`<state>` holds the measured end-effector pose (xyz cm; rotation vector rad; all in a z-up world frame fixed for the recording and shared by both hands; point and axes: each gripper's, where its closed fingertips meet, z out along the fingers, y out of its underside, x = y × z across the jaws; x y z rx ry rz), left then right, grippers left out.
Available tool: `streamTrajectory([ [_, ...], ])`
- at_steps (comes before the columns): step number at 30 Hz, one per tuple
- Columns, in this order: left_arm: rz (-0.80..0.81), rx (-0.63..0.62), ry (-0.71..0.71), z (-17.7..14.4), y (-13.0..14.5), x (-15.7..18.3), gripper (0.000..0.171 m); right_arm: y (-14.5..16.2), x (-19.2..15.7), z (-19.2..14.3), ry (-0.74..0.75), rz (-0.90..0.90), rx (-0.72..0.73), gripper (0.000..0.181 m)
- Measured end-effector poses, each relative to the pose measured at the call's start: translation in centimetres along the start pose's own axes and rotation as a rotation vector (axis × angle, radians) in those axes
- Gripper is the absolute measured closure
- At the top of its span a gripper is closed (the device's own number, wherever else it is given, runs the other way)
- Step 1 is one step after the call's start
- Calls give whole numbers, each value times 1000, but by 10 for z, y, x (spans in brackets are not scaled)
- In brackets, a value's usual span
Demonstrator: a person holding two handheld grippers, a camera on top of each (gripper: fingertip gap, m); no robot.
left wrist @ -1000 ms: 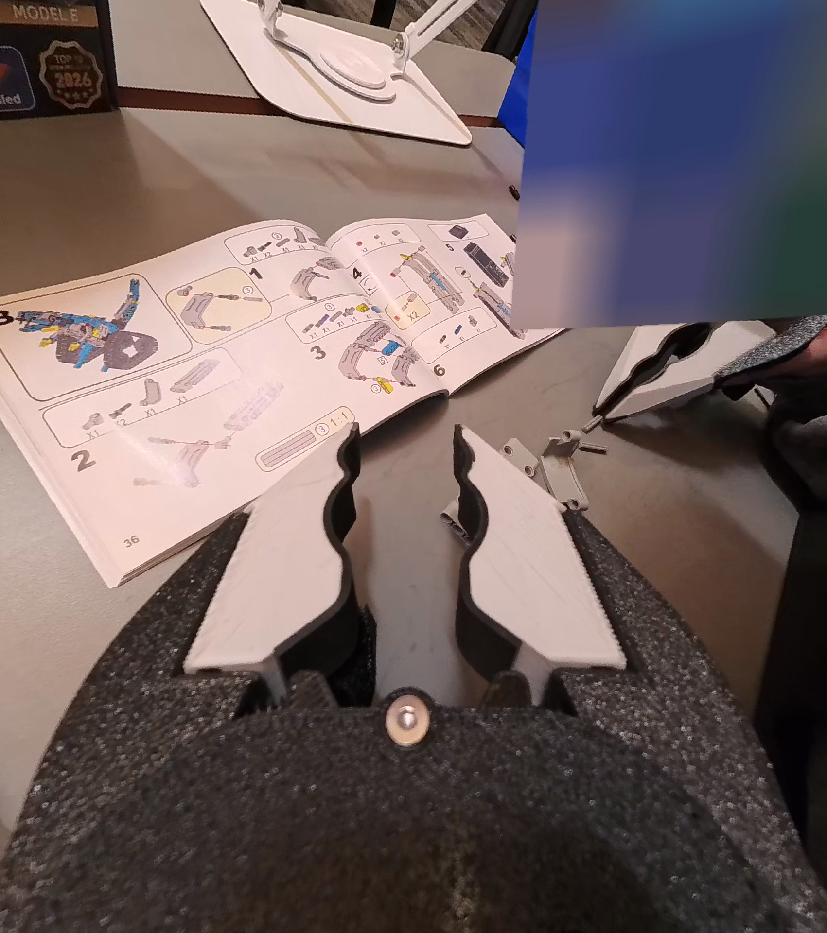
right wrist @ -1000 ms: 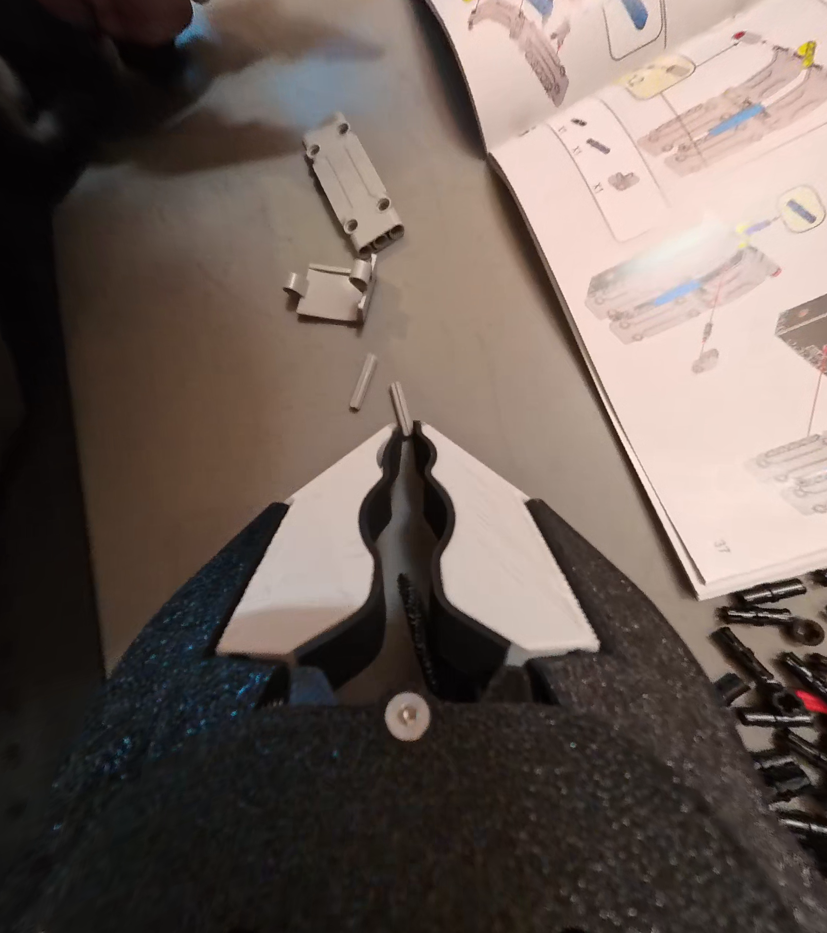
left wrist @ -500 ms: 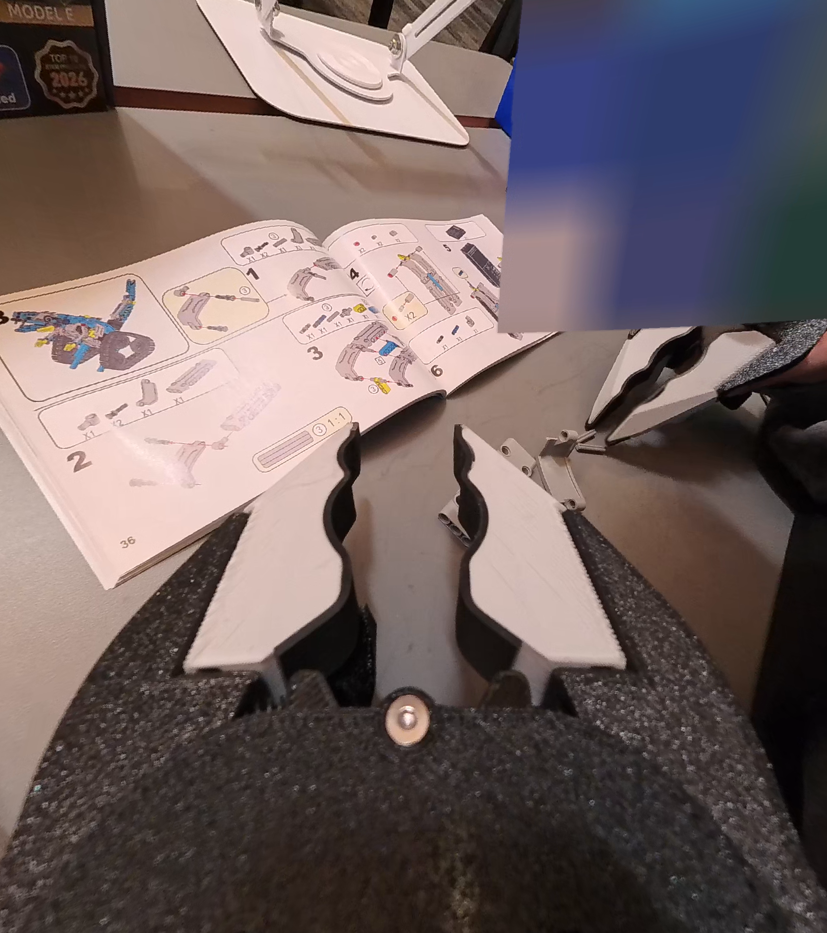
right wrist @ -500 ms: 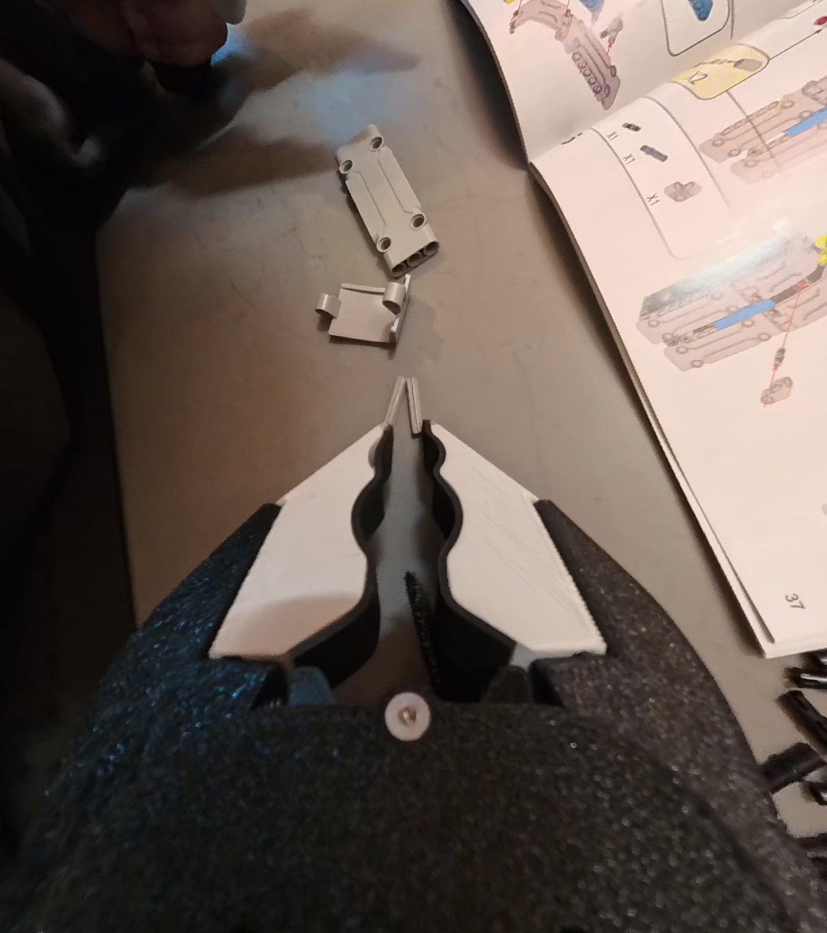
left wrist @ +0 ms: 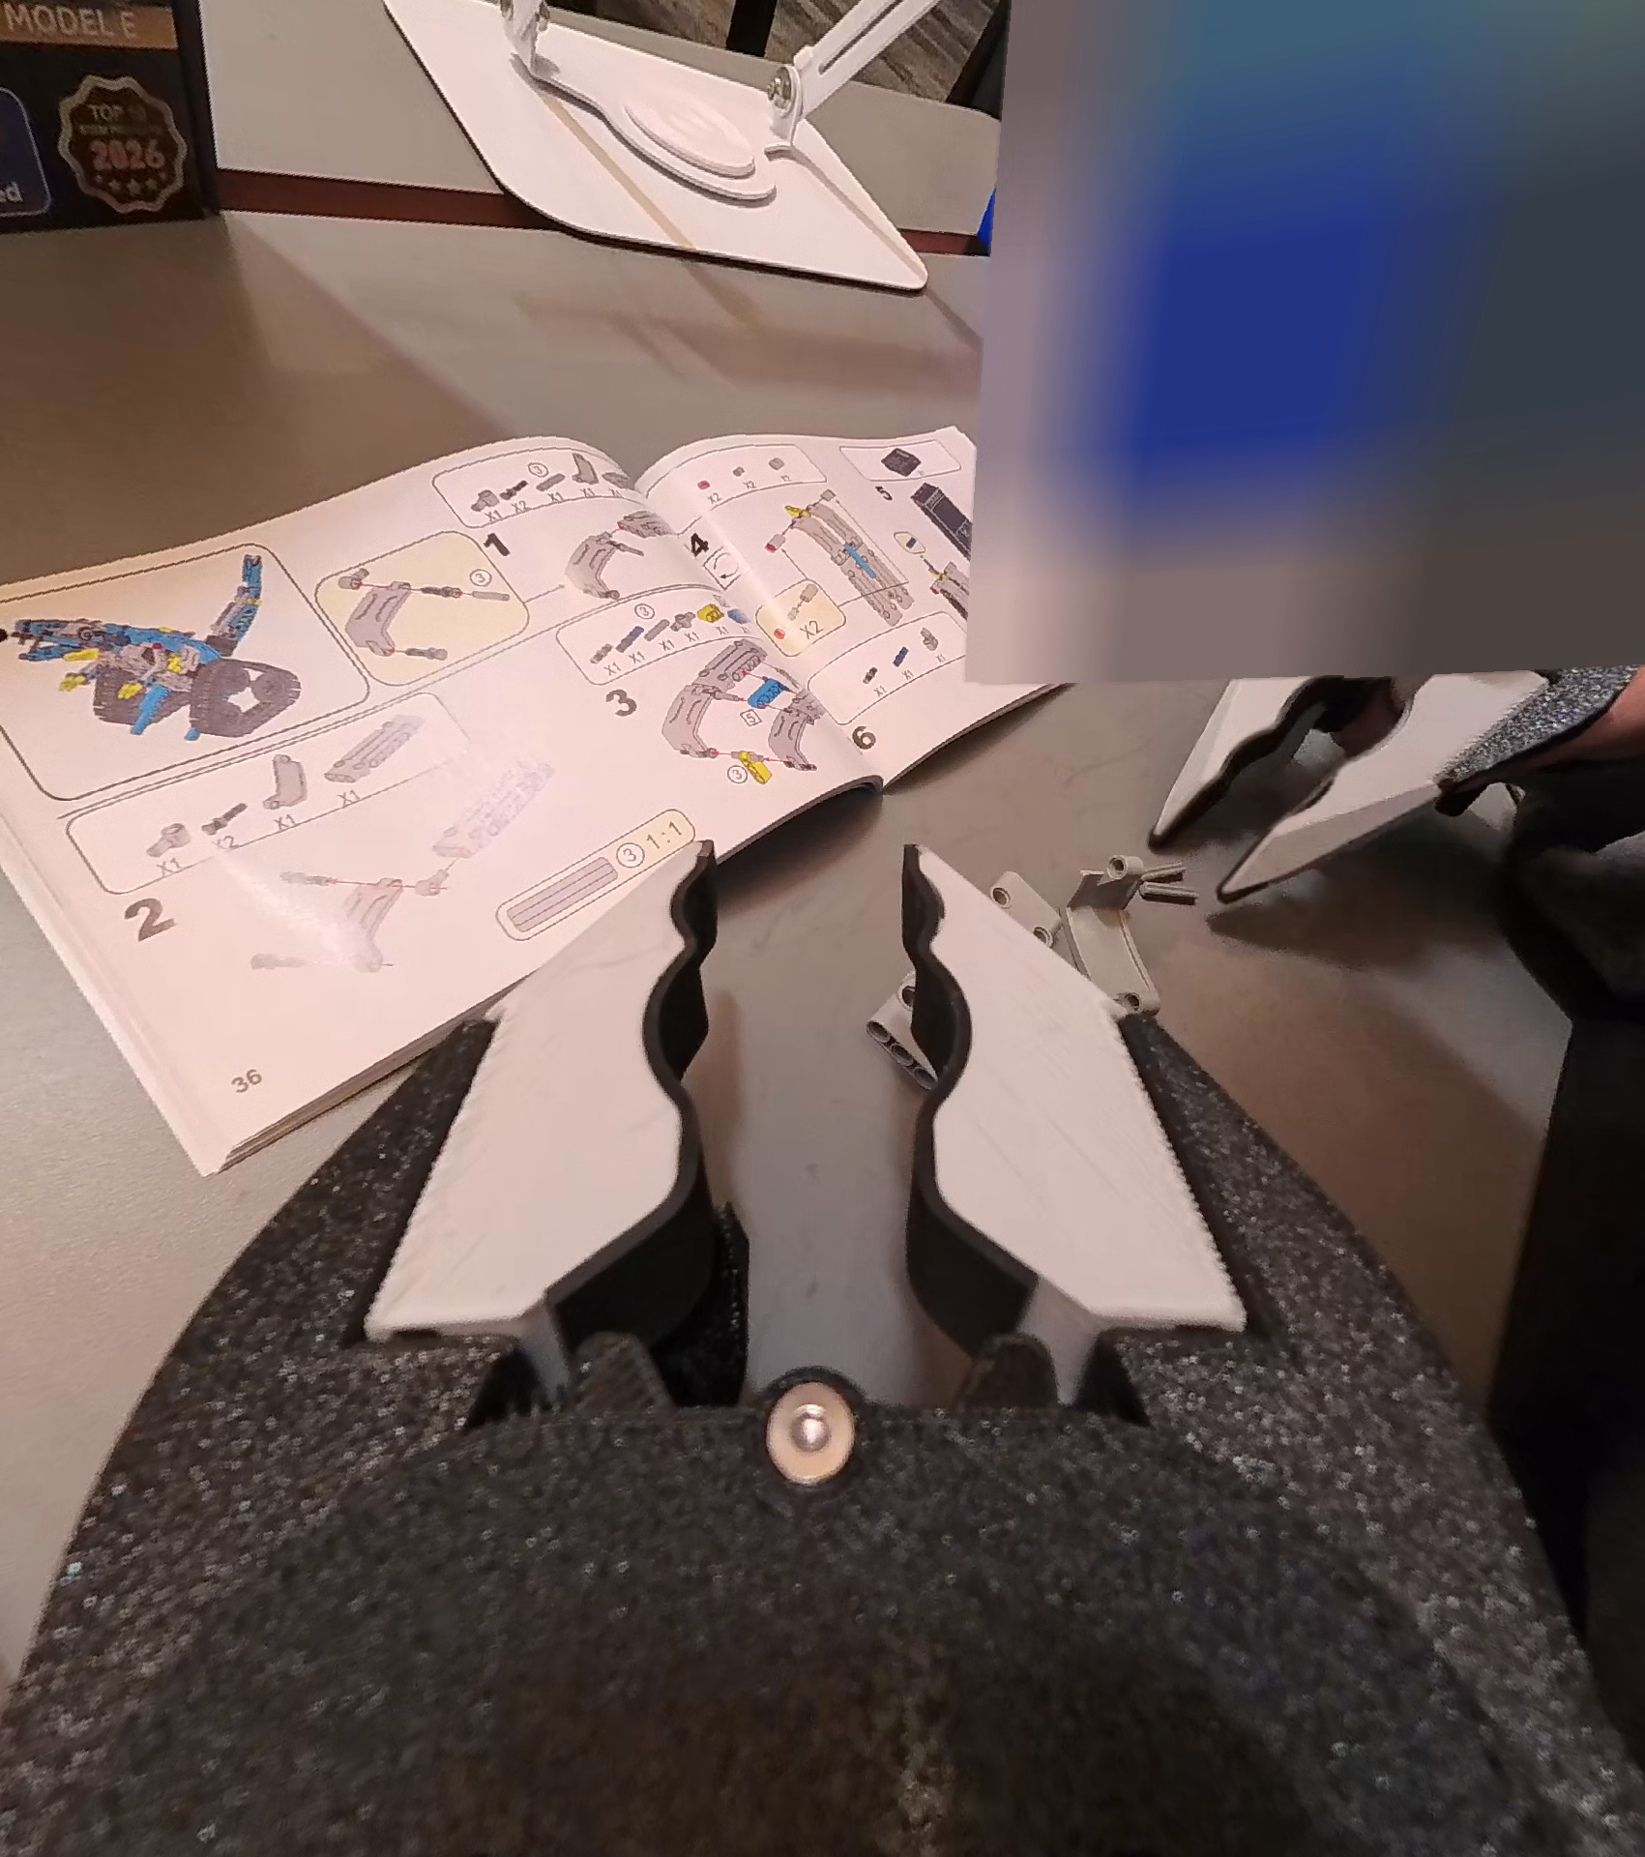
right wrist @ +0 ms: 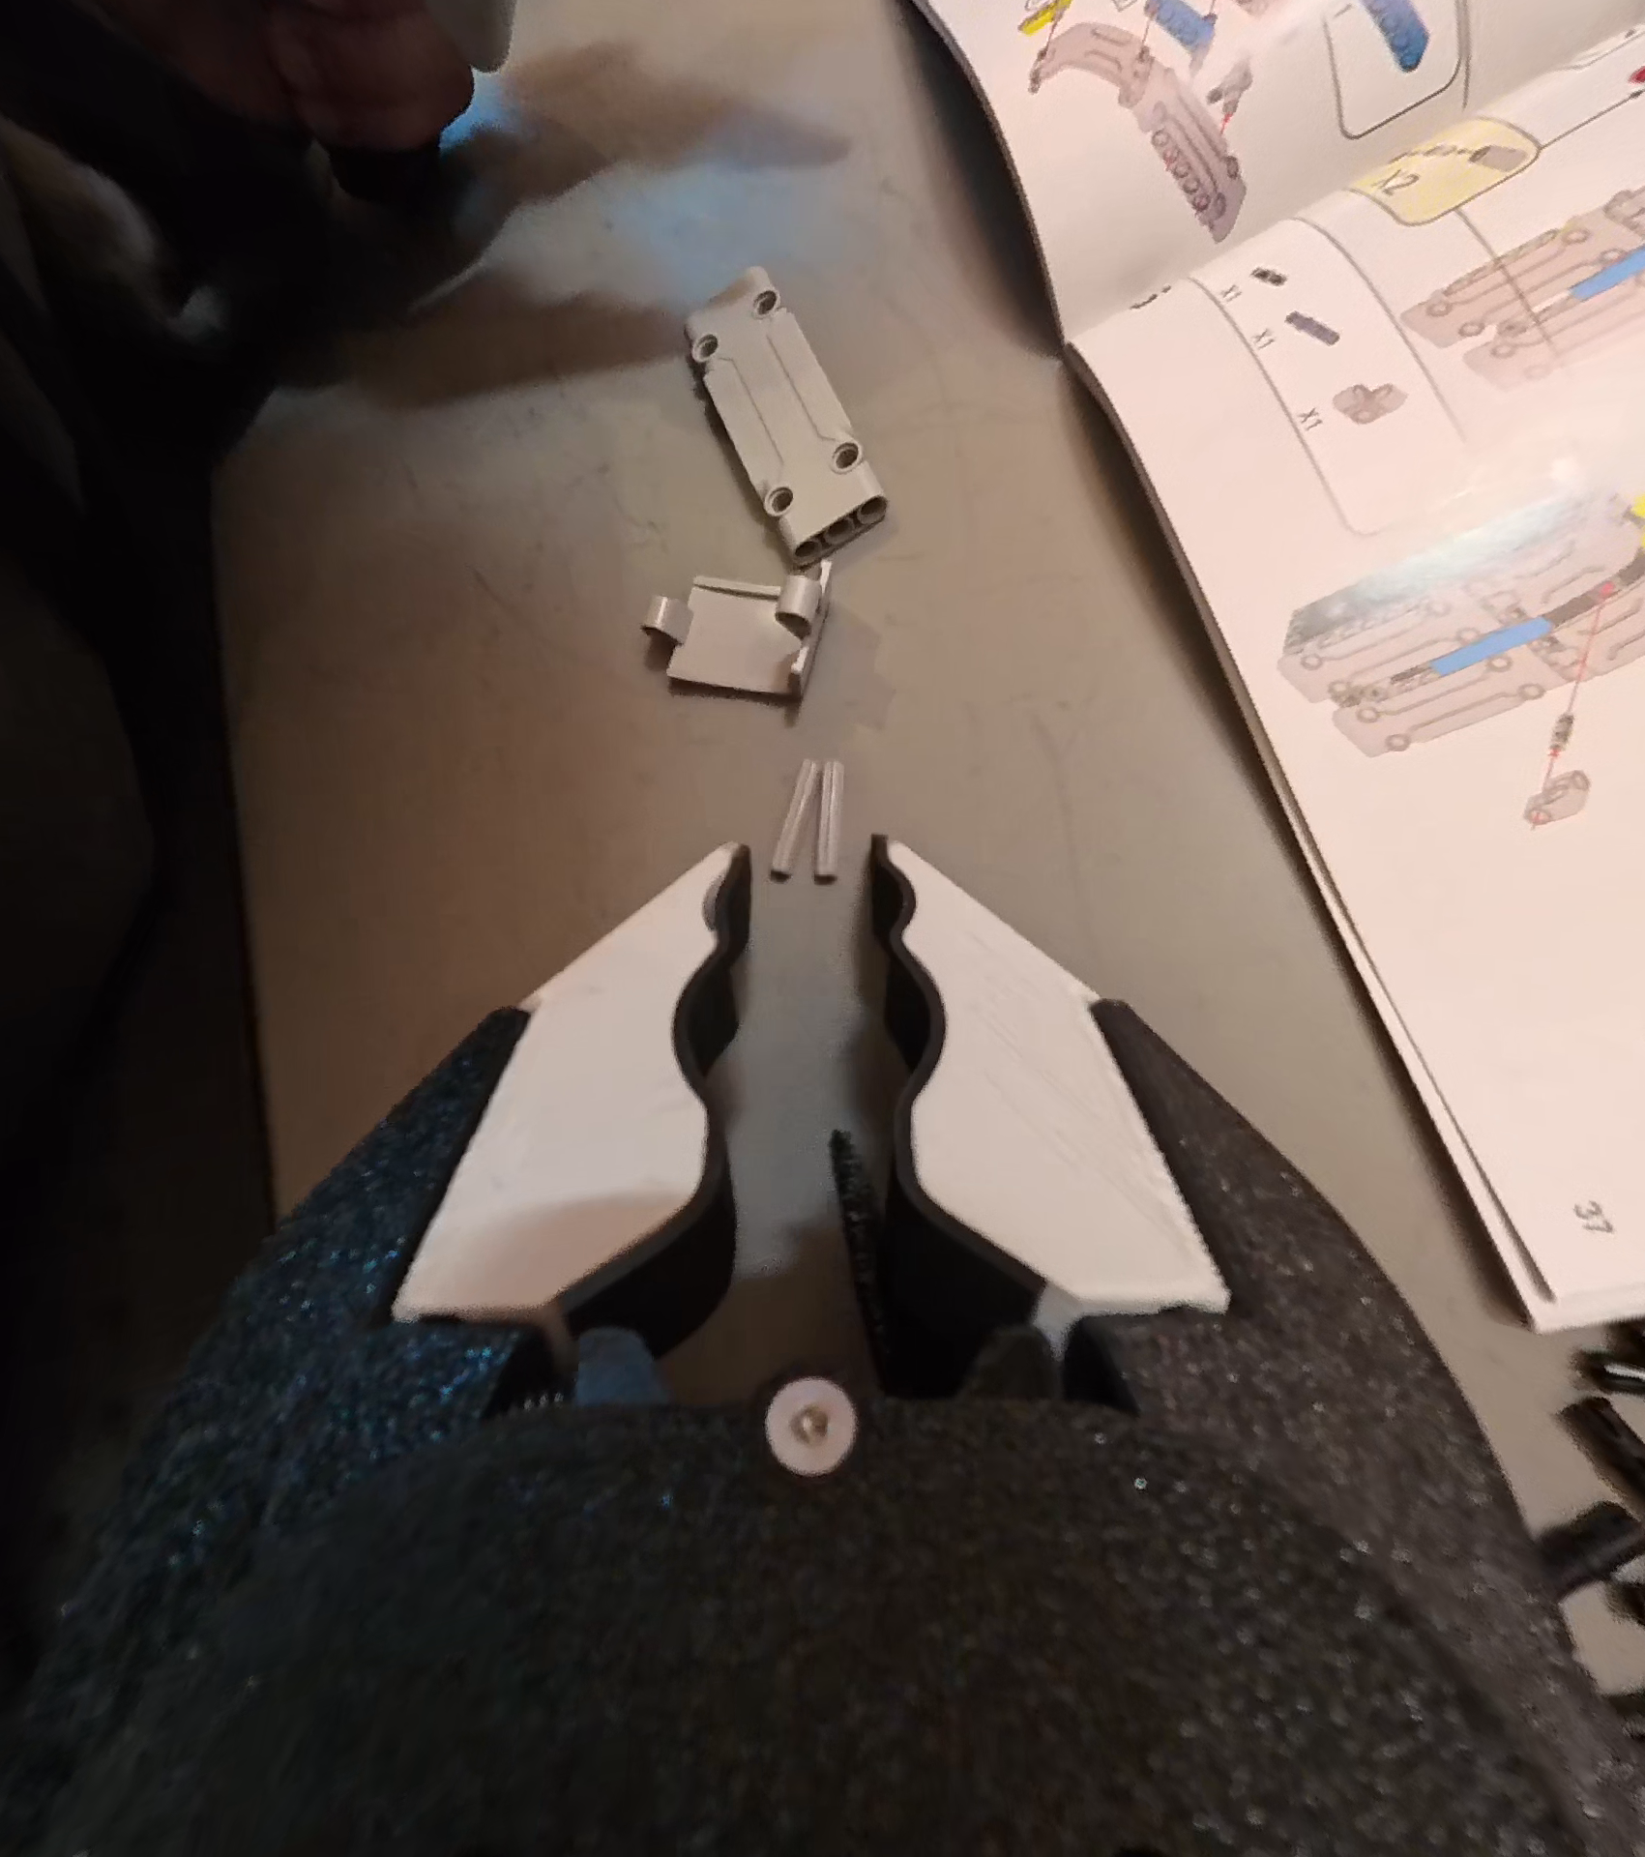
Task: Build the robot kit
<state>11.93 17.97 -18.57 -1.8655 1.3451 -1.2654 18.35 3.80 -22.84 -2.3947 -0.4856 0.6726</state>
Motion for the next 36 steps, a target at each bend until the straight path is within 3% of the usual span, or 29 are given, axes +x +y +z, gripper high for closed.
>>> streamTrajectory([
  [14, -1, -3, -1, 0, 1, -1, 136, 1, -5, -2, -18, -14, -15, 164],
  [17, -3, -2, -1, 0, 1, -1, 136, -9, 12, -28, 81, -13, 65, 164],
  [20, -5, -2, 0, 0, 0, -1, 136, -12, 59, -85, 347, 92, 178, 166],
  [22, -2, -3, -3, 0, 0, -1, 136, 4, 93, -127, 537, 213, 215, 166],
  [25, -3, -4, 1, 0, 0, 0, 136, 52, 131, -169, 766, 401, 136, 168],
  [26, -3, -6, 3, 1, 1, 0, 136, 67, 138, -176, 815, 458, 99, 168],
  [27, -1, -7, 1, 1, 1, 0, 135, 77, 141, -180, 841, 490, 71, 181],
  [29, -1, -7, 0, 1, 1, 0, 136, 84, 143, -184, 870, 550, 66, 181],
  [31, -5, -6, 0, 1, 1, -1, 136, 85, 140, -180, 858, 586, 45, 167],
  [36, -6, -11, 4, 1, 2, 0, 135, 79, 136, -166, 880, 517, -35, 166],
])
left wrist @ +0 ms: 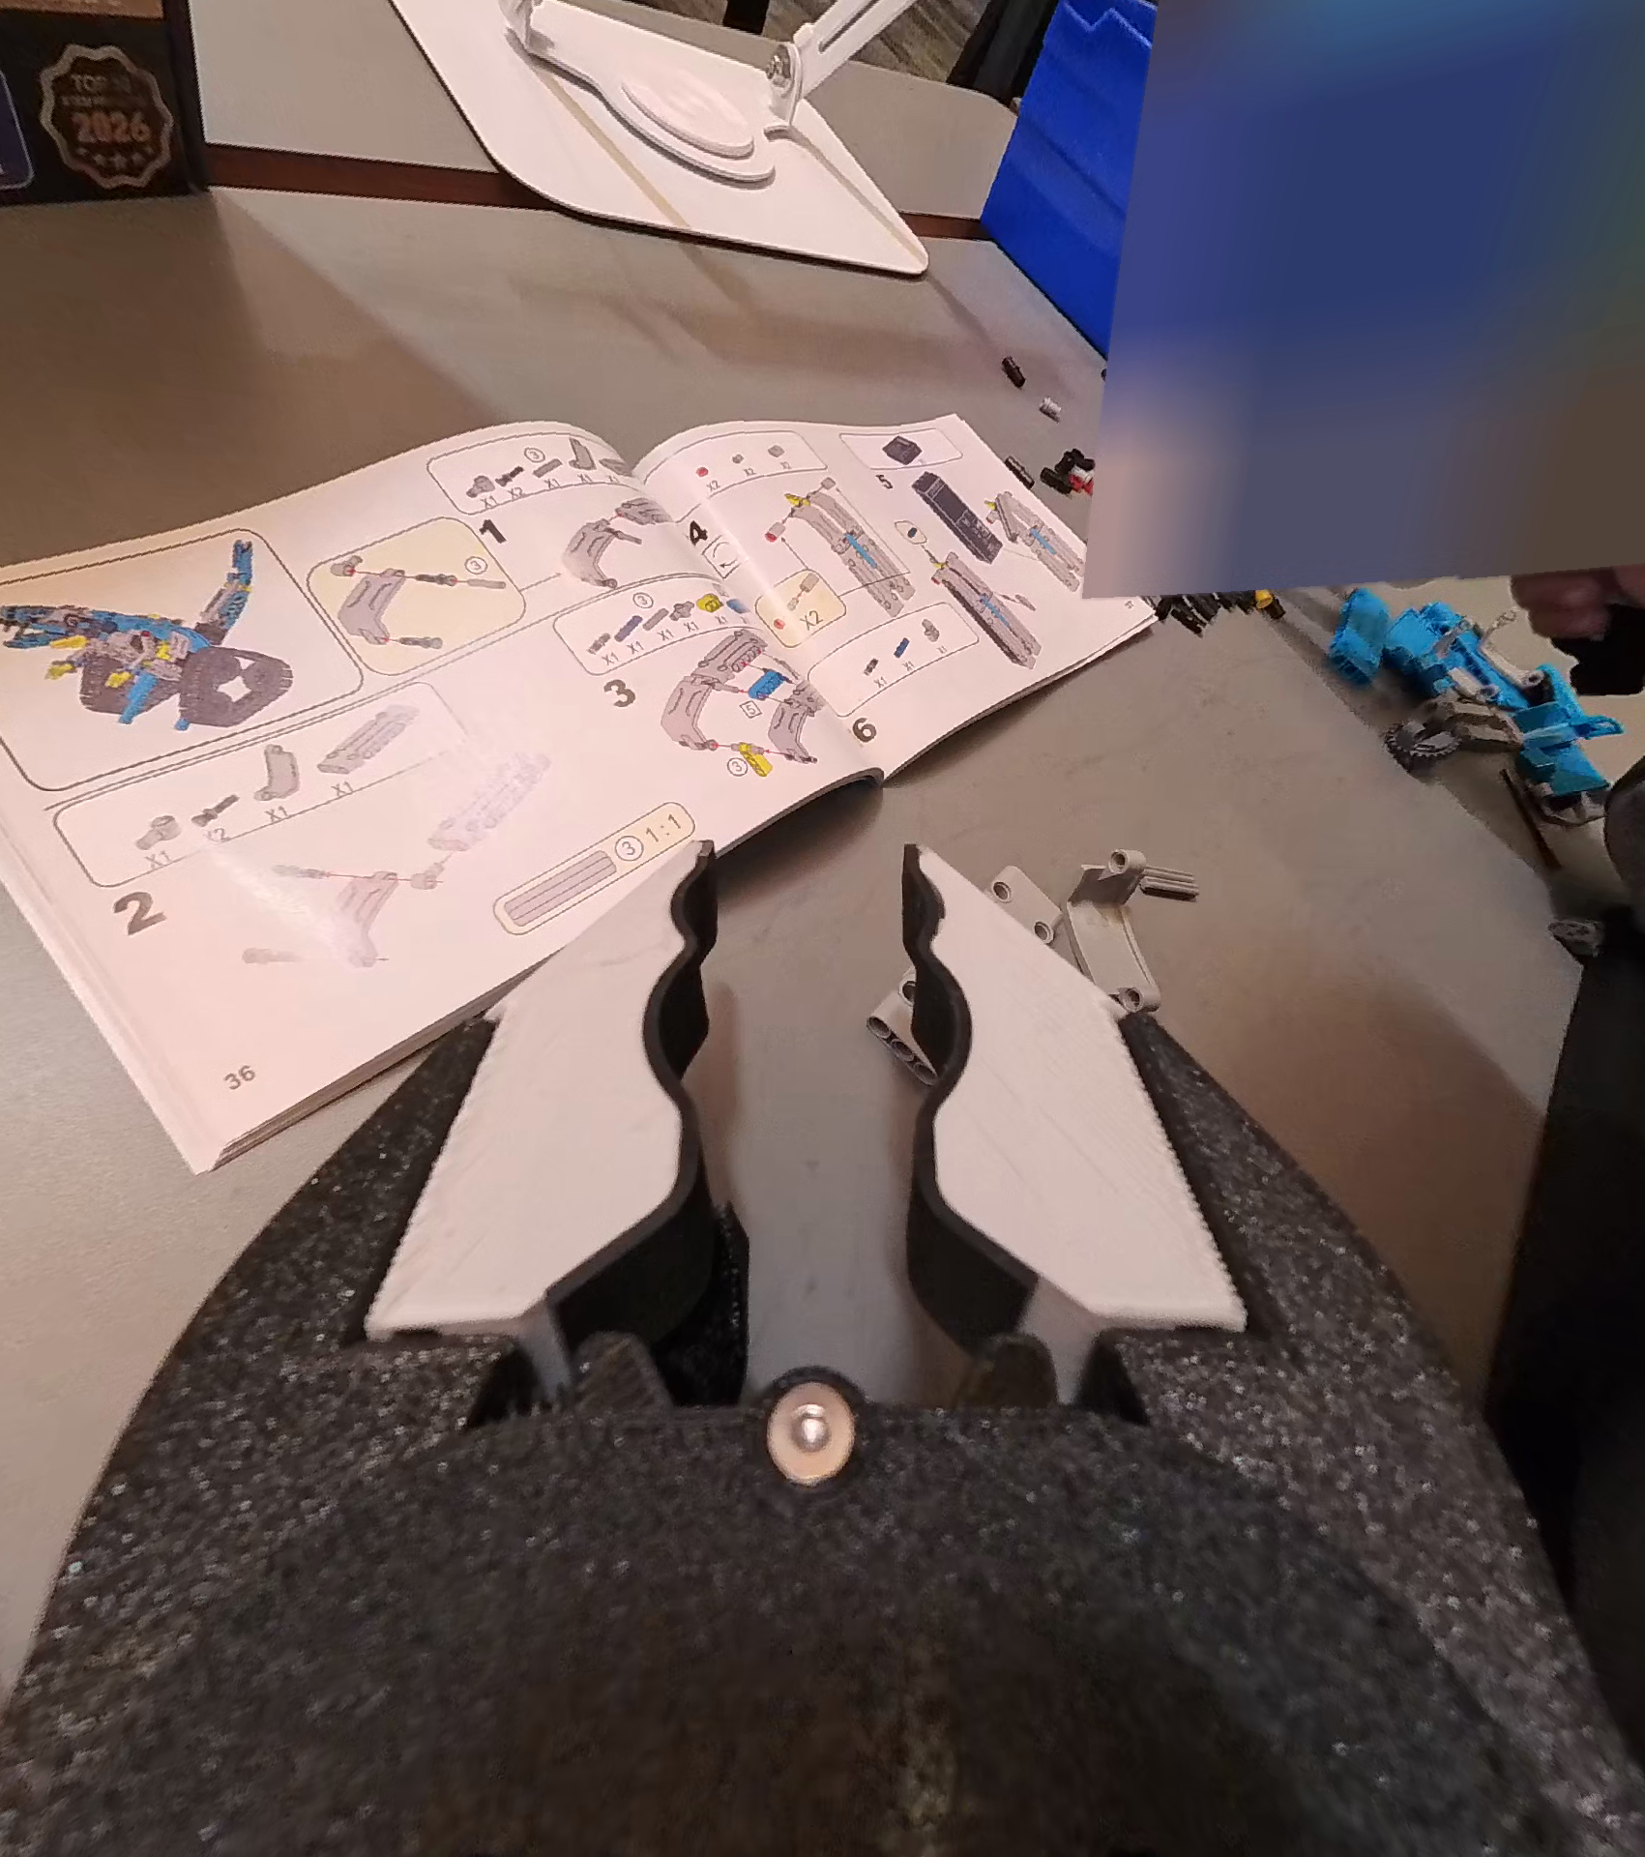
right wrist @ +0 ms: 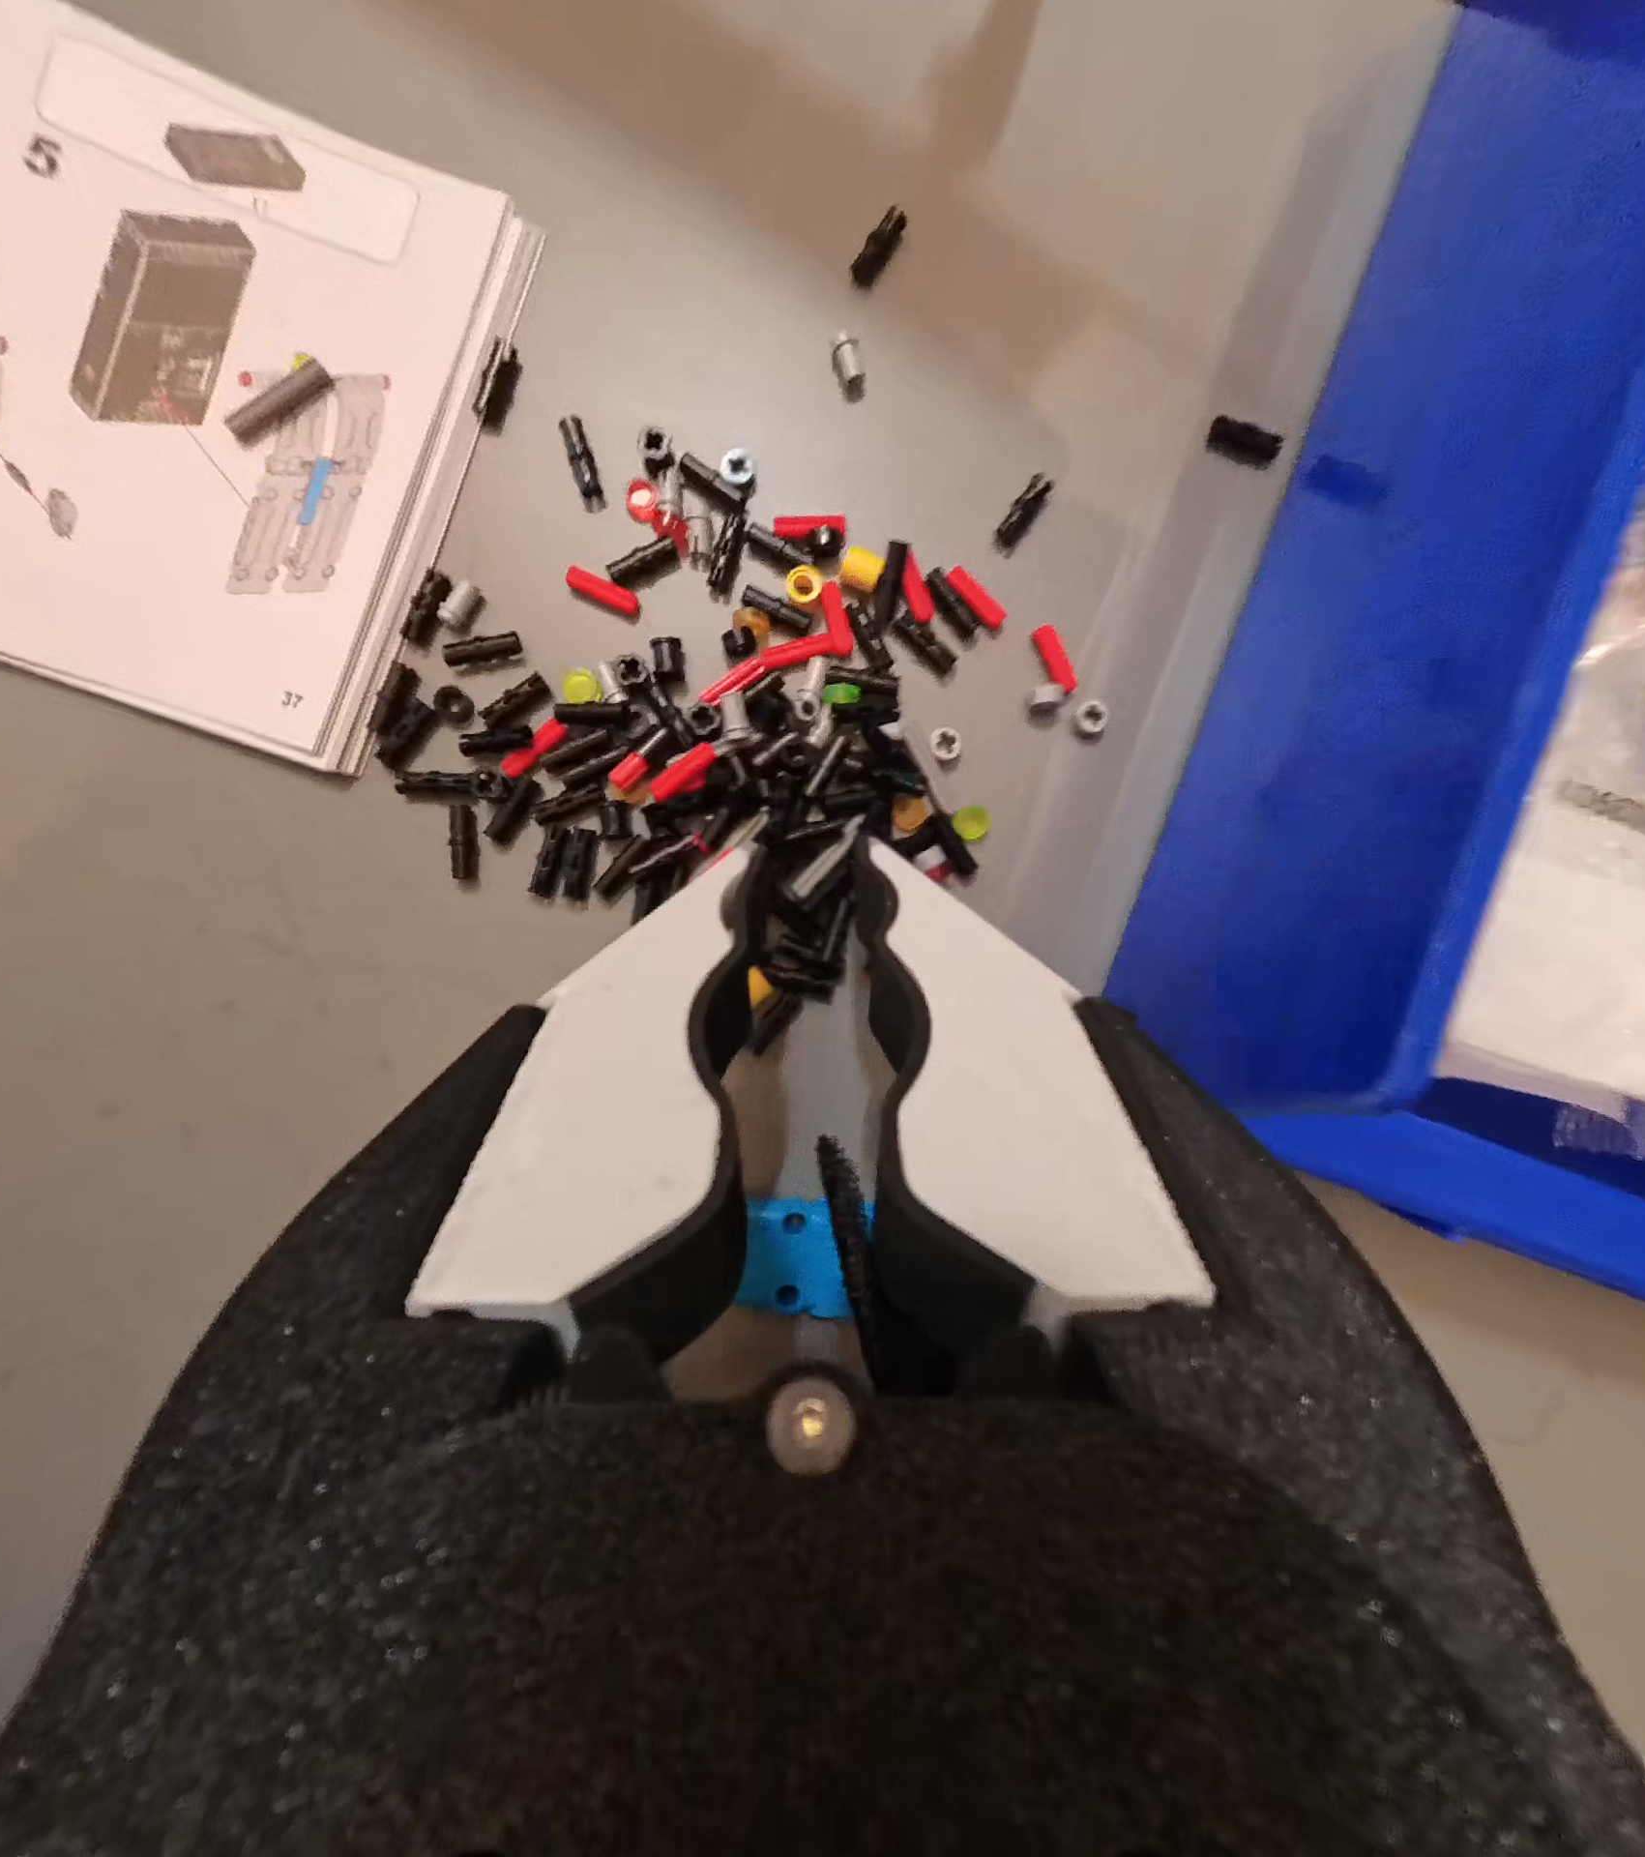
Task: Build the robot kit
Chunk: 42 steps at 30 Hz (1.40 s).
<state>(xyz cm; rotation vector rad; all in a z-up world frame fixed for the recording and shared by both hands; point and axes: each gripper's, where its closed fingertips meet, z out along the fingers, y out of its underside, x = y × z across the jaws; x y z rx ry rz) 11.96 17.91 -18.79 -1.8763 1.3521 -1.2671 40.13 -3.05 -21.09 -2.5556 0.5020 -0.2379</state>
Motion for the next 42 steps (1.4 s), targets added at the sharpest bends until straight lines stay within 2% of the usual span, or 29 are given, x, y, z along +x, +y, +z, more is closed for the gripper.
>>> streamTrajectory([
  [6, -6, 2, 4, 0, 0, 0, 136, 7, 4, 14, 19, 46, -37, 167],
  [12, -6, 6, 2, -1, -1, 0, 136, 3, 3, 9, 45, 11, -25, 172],
  [17, -7, 5, 5, -1, -1, 0, 135, 10, 13, 8, 83, 20, -65, 174],
  [26, -6, 1, 7, 0, 0, 1, 135, 8, 1, 16, 43, 6, -62, 174],
  [32, -7, 3, 4, -1, 0, 0, 135, 5, 2, 14, 45, 21, -42, 173],
  [42, -11, 3, 5, -1, 0, 0, 136, 15, 8, 16, 49, 58, -92, 169],
])
